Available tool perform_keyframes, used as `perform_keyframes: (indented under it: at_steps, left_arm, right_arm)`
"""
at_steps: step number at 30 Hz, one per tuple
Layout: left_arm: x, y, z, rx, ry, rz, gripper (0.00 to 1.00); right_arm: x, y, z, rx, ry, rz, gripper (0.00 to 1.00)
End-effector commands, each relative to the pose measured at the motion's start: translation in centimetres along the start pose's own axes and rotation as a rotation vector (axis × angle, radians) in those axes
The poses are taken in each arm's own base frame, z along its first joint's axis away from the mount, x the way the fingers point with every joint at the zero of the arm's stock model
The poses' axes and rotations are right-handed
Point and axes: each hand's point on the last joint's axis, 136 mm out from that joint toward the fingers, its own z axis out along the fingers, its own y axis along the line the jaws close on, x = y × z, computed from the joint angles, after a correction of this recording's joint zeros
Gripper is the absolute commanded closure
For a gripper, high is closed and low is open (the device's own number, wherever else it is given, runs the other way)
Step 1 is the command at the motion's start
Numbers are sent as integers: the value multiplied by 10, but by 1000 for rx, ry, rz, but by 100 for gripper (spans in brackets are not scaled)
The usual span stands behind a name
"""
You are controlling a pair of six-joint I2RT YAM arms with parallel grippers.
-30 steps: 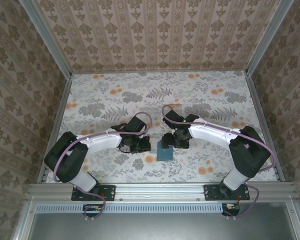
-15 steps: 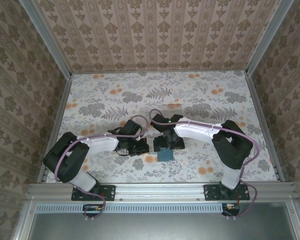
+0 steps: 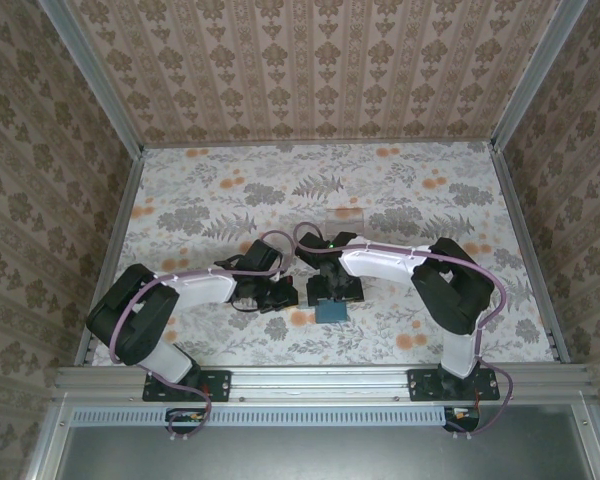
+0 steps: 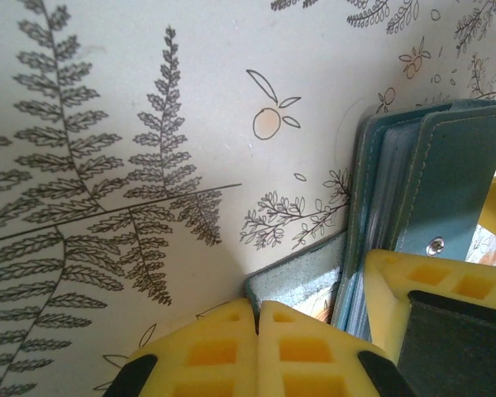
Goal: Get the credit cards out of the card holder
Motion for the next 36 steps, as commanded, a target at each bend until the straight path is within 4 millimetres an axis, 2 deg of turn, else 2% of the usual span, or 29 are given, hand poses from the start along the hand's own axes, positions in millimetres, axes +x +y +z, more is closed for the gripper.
perform_keyframes:
  at_steps: [1, 9, 14, 25, 36]
  left_arm:
    - [8, 8, 1, -16, 32, -12, 96]
    - [8, 10, -1, -29, 31, -13, 96]
    - [7, 11, -3, -40, 28, -15, 96]
    - [5, 13, -9, -69, 21, -13, 96]
    - [3, 12, -15, -92, 12, -9, 96]
  right_arm:
    - [5, -8, -7, 35, -3, 12, 16]
    - [6, -8, -18, 14, -19, 8, 24]
    - [7, -10, -24, 13, -29, 6, 23]
    - [10, -23, -28, 45, -41, -9, 26]
    - [9, -38, -42, 19, -76, 11, 33]
